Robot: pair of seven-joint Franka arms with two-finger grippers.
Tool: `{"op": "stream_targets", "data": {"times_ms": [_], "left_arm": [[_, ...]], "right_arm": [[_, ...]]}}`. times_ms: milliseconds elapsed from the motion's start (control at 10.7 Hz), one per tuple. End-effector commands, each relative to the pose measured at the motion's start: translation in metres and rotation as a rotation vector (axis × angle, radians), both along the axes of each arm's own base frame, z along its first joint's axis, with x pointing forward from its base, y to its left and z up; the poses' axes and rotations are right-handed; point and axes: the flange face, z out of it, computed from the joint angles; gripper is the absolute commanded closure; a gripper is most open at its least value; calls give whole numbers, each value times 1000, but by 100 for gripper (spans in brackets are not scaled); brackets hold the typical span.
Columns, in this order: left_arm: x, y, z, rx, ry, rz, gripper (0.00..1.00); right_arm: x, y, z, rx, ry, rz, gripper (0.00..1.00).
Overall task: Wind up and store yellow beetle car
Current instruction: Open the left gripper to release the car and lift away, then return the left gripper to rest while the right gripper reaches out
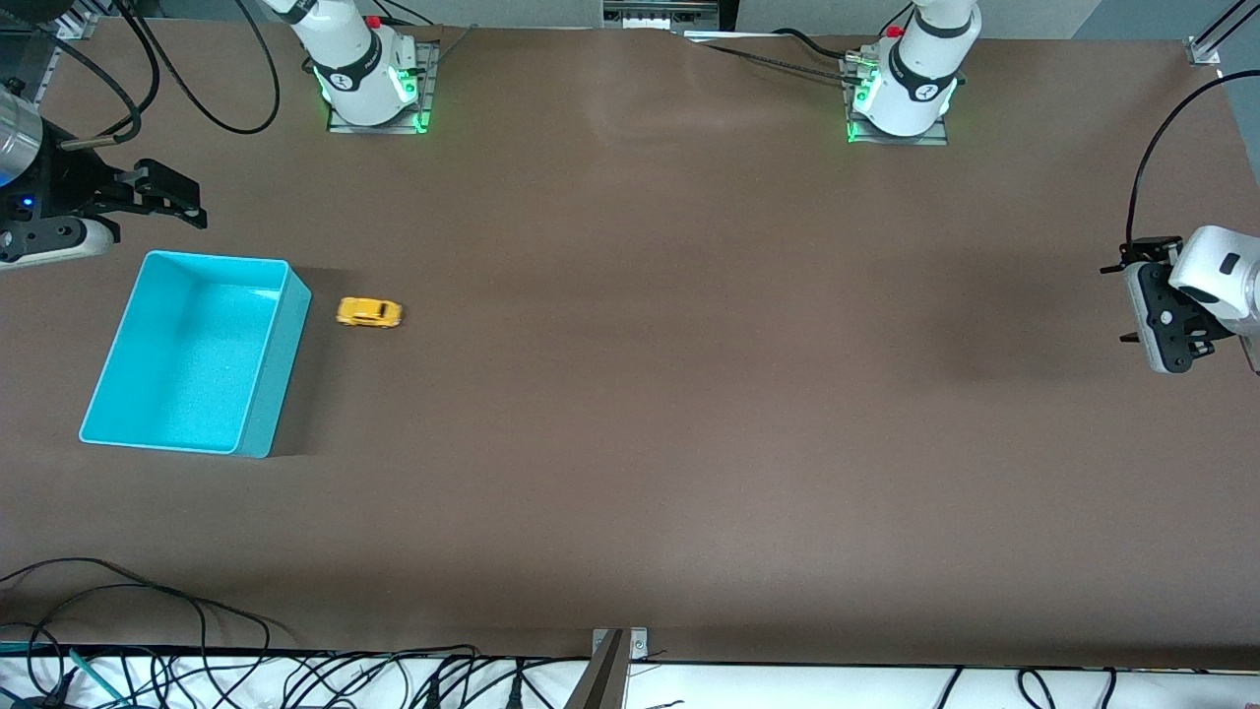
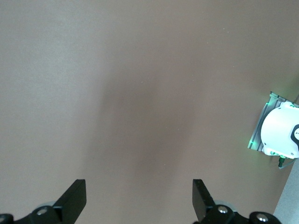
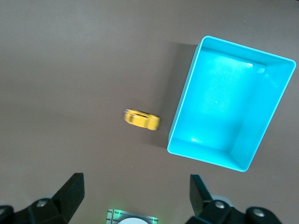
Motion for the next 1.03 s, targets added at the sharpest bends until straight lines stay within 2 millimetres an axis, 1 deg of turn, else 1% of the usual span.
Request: {"op": "stream_targets", "data": {"times_ms": [0, 187, 280, 467, 654, 748, 841, 935], "left_arm": [[-3, -5, 15, -1, 5, 27, 0], [-2, -7, 19, 8, -4, 52, 0], [2, -20, 27, 15, -18, 57, 0], [6, -47, 53, 47, -20, 130, 0], [6, -83, 74, 74, -24, 193, 0], [5, -100, 82, 88, -21, 225, 0], [3, -109, 89, 97, -22, 252, 0], [-6, -125, 108, 125, -53, 283, 0]], "right_arm": [[-5, -2, 3, -7, 4, 14, 0], [-4, -2, 2, -7, 4, 14, 0], [-4, -1, 2, -7, 6, 11, 0], [-2, -1, -2, -7, 14, 14, 0], [-1, 0, -1, -6, 10, 15, 0], [-1, 2, -1, -5, 11, 18, 0], [0, 4, -3, -3, 11, 21, 0], [2, 7, -6, -1, 11, 26, 0]]}}
